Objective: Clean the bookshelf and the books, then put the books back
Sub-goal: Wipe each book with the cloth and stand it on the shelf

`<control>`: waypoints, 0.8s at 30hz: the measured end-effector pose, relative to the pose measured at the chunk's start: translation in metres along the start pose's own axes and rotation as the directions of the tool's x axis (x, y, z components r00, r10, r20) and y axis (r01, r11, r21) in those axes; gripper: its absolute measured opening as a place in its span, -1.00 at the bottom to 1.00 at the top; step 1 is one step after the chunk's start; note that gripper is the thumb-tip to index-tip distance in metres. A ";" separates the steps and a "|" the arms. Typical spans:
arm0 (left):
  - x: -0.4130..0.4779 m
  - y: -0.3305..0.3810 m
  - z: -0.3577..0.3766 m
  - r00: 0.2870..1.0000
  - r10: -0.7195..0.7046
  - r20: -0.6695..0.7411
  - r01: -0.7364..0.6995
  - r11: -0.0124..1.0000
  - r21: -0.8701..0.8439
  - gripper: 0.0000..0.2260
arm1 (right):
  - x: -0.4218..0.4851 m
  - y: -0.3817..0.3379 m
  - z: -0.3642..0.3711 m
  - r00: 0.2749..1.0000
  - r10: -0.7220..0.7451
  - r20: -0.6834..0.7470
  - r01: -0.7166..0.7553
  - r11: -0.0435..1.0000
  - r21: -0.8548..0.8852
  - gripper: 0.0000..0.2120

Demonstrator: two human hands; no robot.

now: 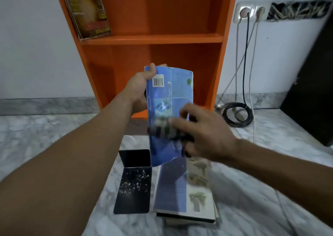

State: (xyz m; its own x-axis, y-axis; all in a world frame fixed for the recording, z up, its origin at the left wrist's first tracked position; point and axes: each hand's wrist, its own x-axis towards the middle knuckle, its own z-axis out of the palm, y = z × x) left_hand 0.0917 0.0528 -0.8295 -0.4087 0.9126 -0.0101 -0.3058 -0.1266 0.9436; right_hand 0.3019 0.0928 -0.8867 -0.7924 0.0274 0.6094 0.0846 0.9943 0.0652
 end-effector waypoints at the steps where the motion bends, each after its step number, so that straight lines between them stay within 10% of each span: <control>1: -0.001 -0.001 -0.002 1.000 -0.012 0.008 0.012 1.000 0.002 -0.60 | 0.023 0.013 -0.015 0.982 0.103 -0.159 -0.111 0.993 -0.045 -0.58; 5: -0.006 -0.001 0.011 0.998 -0.054 0.019 0.054 0.997 -0.049 -0.56 | 0.070 0.023 -0.007 0.916 0.286 -0.280 -0.326 0.939 -0.107 -0.55; 8: -0.007 -0.002 0.016 0.999 0.022 -0.038 -0.025 0.996 -0.085 -0.58 | 0.015 -0.012 0.042 0.999 -0.035 -0.036 0.033 0.998 -0.047 -0.77; 11: -0.006 0.001 0.005 0.997 0.045 -0.063 -0.047 0.998 -0.038 -0.57 | -0.048 -0.036 0.057 0.829 -0.470 0.302 0.489 0.872 0.014 -0.91; 15: -0.009 0.007 0.003 0.995 0.040 -0.096 -0.035 0.998 0.048 -0.64 | -0.011 -0.006 0.010 0.958 -0.271 -0.088 0.276 0.960 0.050 -0.78; 18: -0.009 0.008 0.007 0.998 0.010 -0.054 -0.005 0.996 0.091 -0.71 | 0.049 0.029 -0.018 0.921 -0.014 -0.389 -0.016 0.997 -0.074 -0.62; 20: -0.010 0.009 0.014 0.997 0.012 -0.075 -0.007 0.998 0.064 -0.70 | 0.048 0.026 0.000 0.959 0.002 -0.284 -0.038 0.992 -0.124 -0.69; 22: -0.007 0.011 0.017 0.995 0.041 -0.089 -0.037 0.998 0.049 -0.60 | 0.007 0.010 0.033 0.967 -0.236 -0.094 0.239 0.971 0.014 -0.76; 24: -0.008 0.015 0.014 0.993 0.063 -0.097 -0.058 0.997 0.053 -0.53 | -0.037 -0.010 0.056 0.848 -0.444 0.289 0.464 0.886 0.001 -0.72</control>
State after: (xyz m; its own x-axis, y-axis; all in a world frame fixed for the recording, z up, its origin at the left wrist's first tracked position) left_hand 0.1028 0.0496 -0.8109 -0.5083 0.8610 0.0176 -0.2352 -0.1584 0.9590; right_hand 0.2963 0.0873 -0.9541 -0.8842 -0.3887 0.2592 -0.2932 0.8936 0.3398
